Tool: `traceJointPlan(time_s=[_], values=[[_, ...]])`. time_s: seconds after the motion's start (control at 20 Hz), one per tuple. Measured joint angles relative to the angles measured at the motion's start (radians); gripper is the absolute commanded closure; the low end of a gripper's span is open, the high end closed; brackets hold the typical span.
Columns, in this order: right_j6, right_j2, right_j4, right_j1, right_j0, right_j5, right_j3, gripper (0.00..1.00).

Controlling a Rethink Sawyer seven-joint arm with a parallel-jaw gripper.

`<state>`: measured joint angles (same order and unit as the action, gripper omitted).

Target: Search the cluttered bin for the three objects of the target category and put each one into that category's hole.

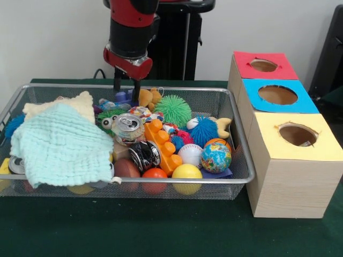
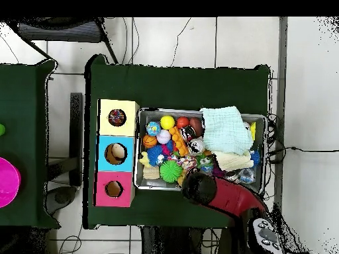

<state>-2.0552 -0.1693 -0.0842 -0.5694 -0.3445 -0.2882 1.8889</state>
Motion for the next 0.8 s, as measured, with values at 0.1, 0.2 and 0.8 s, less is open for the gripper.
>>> traceJointPlan(time_s=[0.1, 0.2, 0.8], values=[[0.0, 0.001, 0.004, 0.029, -0.022, 0.048, 0.0, 0.0], [0.0, 0.004, 0.006, 0.043, -0.033, 0.073, 0.0, 0.0], [0.0, 0.059, 0.02, 0.039, -0.11, 0.11, 0.025, 0.0]])
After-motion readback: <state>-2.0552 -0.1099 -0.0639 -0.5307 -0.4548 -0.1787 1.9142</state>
